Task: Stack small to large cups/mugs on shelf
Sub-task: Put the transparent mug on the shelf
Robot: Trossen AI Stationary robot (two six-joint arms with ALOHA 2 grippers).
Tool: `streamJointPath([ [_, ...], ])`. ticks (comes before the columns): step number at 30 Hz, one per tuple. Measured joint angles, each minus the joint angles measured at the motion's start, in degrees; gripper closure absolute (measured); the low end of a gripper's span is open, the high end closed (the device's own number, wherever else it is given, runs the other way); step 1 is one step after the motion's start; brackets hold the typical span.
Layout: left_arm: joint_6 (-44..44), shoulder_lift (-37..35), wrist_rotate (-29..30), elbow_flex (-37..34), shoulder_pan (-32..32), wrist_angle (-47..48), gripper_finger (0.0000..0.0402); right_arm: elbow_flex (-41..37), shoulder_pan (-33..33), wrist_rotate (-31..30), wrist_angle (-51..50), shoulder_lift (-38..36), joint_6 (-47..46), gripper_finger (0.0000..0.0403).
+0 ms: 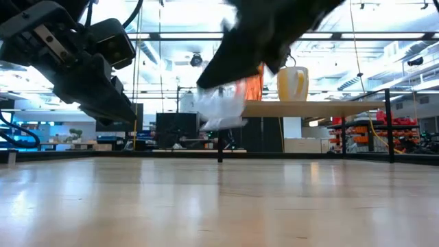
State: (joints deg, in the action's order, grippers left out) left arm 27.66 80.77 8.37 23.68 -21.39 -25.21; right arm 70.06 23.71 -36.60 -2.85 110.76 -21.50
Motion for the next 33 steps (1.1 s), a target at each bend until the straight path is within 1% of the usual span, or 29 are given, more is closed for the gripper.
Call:
streamJointPath([
  [8,-0.4,0.0,0.5,0.0,0.0,0.3,0.0381,0.0,6.3,-10.8,-20.9,-13.7,-8.8,0.0395],
  [13,-0.5,0.0,0.7,0.0,0.0,0.3,0.0378,0.0,11.3,-18.2,-34.5,-23.0,-17.6,0.0395],
  [18,-0.5,0.0,1.0,0.0,0.0,0.3,0.0384,0.0,16.1,-23.2,-48.5,-31.5,-28.3,0.0395],
  [23,-0.5,0.0,1.0,-0.1,0.1,0.3,0.0388,-0.1,18.4,-25.3,-63.4,-37.4,-40.9,0.0395],
  [27,-0.5,0.0,1.0,-0.1,0.2,0.3,0.0383,-0.1,18.4,-25.3,-74.2,-39.8,-49.3,0.0395],
  [30,-0.8,0.0,1.1,-0.1,0.3,0.3,0.0379,-0.1,18.4,-25.5,-80.0,-41.3,-54.0,0.0395],
  [33,-1.3,0.0,1.1,-0.1,0.3,0.3,0.0378,-0.1,18.4,-25.8,-82.9,-42.8,-56.8,0.0395],
])
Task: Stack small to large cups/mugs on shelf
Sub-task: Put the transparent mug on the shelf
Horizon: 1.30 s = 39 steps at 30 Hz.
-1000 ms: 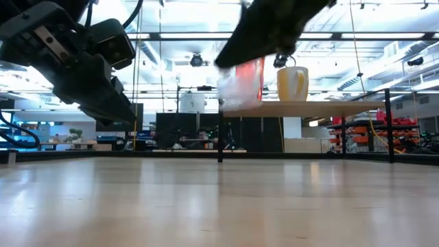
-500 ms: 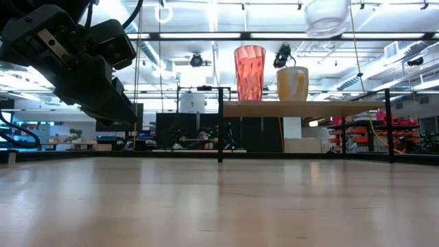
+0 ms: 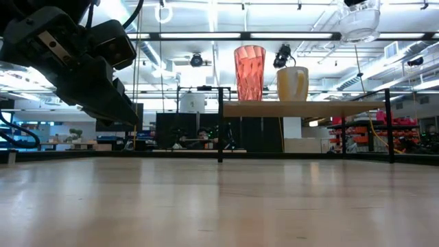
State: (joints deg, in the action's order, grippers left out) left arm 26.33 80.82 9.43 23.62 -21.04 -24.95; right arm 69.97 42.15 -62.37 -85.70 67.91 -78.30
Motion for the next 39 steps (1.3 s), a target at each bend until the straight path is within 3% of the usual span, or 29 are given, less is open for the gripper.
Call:
streamJointPath([
  [8,0.0,0.0,0.0,0.0,0.0,0.0,0.0387,-2.0,0.0,-2.5,-1.5,-4.2,-2.5,0.0395],
  [14,-1.2,0.0,0.0,0.0,0.0,0.0,0.0384,-13.1,0.5,-3.6,-0.2,-11.1,-9.4,0.0395],
  [25,-1.5,0.0,0.0,0.0,2.3,0.0,0.0381,-29.7,2.8,-7.4,6.4,-25.7,-6.9,0.0395],
  [39,-2.2,0.0,0.0,0.0,5.2,0.0,0.038,-26.6,-4.4,-7.9,6.8,-31.7,8.7,0.0395],
])
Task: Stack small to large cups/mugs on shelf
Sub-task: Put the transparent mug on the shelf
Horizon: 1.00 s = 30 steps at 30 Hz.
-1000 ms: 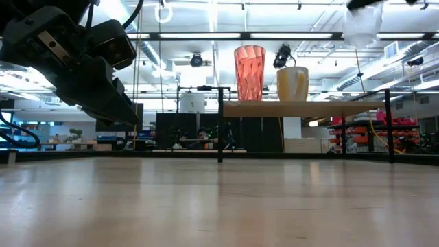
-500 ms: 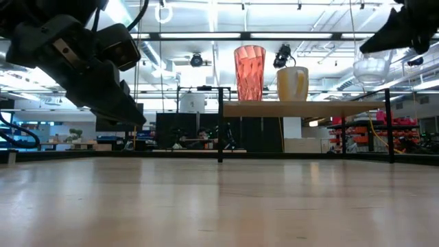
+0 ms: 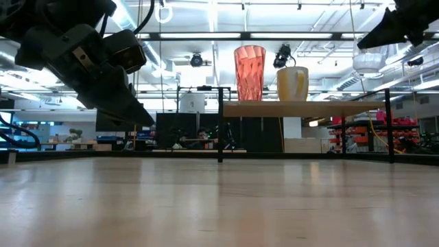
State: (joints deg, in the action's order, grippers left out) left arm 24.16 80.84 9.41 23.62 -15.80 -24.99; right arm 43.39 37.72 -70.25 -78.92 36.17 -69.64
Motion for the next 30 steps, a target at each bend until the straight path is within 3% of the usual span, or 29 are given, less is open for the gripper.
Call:
streamJointPath([
  [11,-0.9,0.0,0.0,0.0,0.6,-0.4,0.0387,3.5,-7.3,3.7,7.7,-0.2,13.5,0.0395],
  [20,-0.9,0.0,0.0,0.0,0.6,-0.4,0.038,4.4,-16.8,10.2,16.2,-1.1,26.5,0.0395],
  [26,-1.0,0.0,0.0,0.0,0.6,-0.5,0.0384,4.4,-26.1,18.1,26.6,-1.6,39.9,0.0395],
  [30,-0.9,0.0,0.0,0.0,0.6,-0.5,0.0387,4.2,-34.3,25.1,27.8,-1.6,43.5,0.0395],
])
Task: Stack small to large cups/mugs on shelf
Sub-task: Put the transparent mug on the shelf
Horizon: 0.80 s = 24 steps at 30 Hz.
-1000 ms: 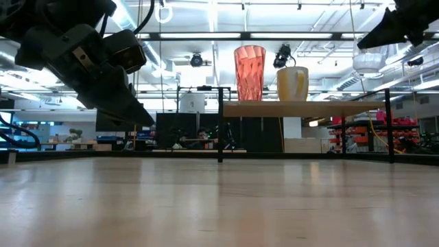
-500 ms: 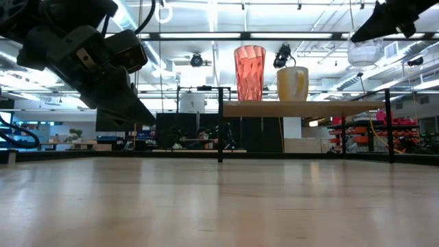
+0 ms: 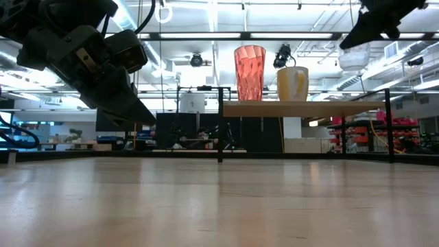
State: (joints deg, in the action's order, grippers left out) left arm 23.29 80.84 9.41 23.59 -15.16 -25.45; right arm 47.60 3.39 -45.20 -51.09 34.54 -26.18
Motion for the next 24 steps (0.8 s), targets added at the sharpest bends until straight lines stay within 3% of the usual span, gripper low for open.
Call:
streamJointPath([
  [7,0.0,0.0,0.0,0.0,0.0,-0.1,0.0381,-2.0,-13.5,15.3,13.2,0.0,14.0,0.0395],
  [13,0.0,0.0,0.0,0.0,0.0,-0.1,0.0381,-2.4,-25.1,24.6,9.3,0.3,16.4,0.0395],
  [24,0.0,0.2,0.0,0.0,0.0,-0.9,0.0382,-6.6,-37.3,39.1,15.4,3.6,23.7,0.0395],
])
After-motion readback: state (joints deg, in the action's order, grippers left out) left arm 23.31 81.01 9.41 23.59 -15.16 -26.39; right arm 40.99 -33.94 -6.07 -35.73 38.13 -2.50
